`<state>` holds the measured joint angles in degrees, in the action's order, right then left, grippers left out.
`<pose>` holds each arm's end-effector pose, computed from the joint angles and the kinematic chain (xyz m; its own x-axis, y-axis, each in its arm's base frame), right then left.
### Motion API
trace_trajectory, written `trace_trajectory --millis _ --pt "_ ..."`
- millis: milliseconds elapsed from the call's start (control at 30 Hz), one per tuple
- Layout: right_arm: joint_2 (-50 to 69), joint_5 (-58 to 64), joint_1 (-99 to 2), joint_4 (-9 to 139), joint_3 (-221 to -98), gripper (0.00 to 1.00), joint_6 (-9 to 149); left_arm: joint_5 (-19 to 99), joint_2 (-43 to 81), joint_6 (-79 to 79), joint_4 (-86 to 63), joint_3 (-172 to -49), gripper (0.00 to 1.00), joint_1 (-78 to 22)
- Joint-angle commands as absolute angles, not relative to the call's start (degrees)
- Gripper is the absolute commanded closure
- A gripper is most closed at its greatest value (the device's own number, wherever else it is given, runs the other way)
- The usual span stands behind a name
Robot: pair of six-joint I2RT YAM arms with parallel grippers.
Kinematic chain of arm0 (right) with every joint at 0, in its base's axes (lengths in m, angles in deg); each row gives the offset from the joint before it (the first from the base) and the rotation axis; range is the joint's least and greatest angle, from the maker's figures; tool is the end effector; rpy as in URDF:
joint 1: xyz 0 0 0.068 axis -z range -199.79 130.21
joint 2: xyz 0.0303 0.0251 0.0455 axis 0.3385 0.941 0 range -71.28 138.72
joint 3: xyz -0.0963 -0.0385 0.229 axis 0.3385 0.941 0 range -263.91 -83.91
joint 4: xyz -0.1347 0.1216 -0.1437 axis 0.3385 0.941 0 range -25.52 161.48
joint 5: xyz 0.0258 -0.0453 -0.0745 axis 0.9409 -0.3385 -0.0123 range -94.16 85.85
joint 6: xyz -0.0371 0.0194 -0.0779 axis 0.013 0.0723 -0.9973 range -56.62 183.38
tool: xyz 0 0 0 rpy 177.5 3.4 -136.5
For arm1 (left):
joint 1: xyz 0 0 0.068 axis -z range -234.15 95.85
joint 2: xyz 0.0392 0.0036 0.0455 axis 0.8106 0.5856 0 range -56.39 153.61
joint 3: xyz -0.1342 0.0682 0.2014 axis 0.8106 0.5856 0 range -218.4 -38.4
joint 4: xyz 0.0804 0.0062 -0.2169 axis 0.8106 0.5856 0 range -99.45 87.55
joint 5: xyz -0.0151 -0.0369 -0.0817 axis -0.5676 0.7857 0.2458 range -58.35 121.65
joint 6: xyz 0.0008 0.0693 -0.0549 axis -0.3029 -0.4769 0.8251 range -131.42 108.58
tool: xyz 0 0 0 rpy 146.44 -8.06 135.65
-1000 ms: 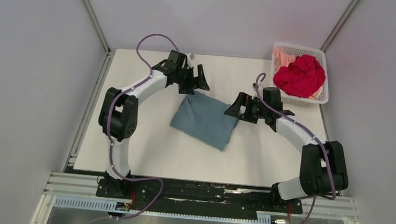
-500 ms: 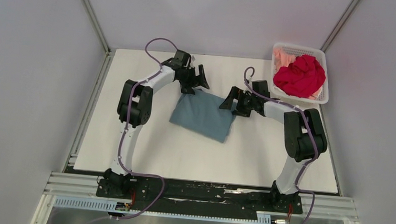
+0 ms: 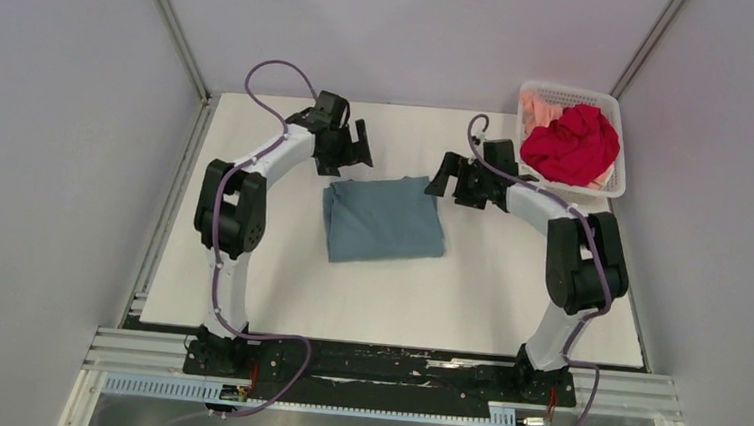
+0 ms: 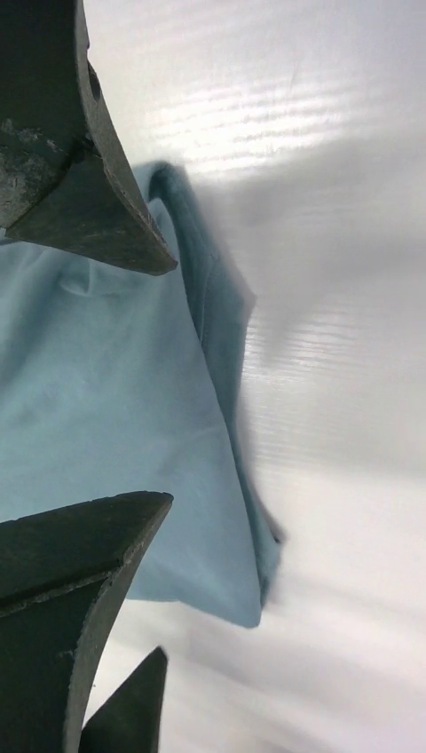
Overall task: Fold and stack the t-shirts
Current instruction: Put the neatly folded tshirt into the corner of the board with the left arm
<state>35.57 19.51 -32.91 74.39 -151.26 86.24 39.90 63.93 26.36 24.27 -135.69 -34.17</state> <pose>0.3701 0.1187 0.1450 -0.8610 0.1646 -0.4813 -0.1389 0.8342 0.5337 0.4139 -0.1625 0.1674 -0.8736 -0.3275 -0.3600 -0.1557 0.8889 -0.4308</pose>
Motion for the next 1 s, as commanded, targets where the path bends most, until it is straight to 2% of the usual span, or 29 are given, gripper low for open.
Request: trace_trajectory --millis 0,200,433,500,567,600,633,667,700,767,833,967 --pt "22.10 11.28 -33.22 76.02 -148.17 0.00 84.85 33.64 55.61 24.76 25.80 -133.81 0.00 -34.47" --pt "9.88 9.09 -33.34 76.54 -136.81 0.00 87.07 33.86 45.40 28.67 18.96 -113.21 0.00 -34.49" --pt "3.10 7.53 -33.34 77.53 -131.30 0.00 87.55 41.19 46.37 30.93 12.84 -103.11 0.01 -34.49" --pt "2.72 7.56 -33.40 77.81 -130.66 0.00 87.75 43.24 47.49 31.54 10.98 -101.85 0.07 -34.53" --pt "2.47 7.48 -33.37 78.09 -130.22 0.00 87.64 44.60 48.95 31.93 9.20 -101.36 0.18 -34.47" --pt "2.39 7.38 -33.36 78.25 -130.08 0.00 87.60 45.39 50.02 31.98 8.89 -101.30 0.28 -34.47" --pt "2.16 6.97 -33.36 78.42 -129.91 0.00 87.52 45.73 50.56 32.07 8.34 -101.34 0.33 -34.34" --pt "2.05 6.55 -33.37 78.54 -129.74 0.00 87.53 46.20 51.69 32.15 8.24 -101.51 0.47 -34.27" --pt "1.92 6.10 -33.39 78.57 -129.63 0.00 87.41 46.27 52.23 32.11 8.31 -101.94 0.53 -34.15" --pt "1.65 5.37 -33.39 78.90 -129.53 0.00 87.01 45.24 53.74 31.89 10.08 -103.64 0.85 -34.01" --pt "1.25 4.88 -33.34 79.15 -129.46 0.00 86.63 42.02 55.15 31.10 14.60 -107.35 0.99 -34.02" --pt "-0.42 4.87 -33.37 79.89 -128.57 0.00 85.38 31.43 57.02 25.55 23.08 -117.22 1.00 -35.05"
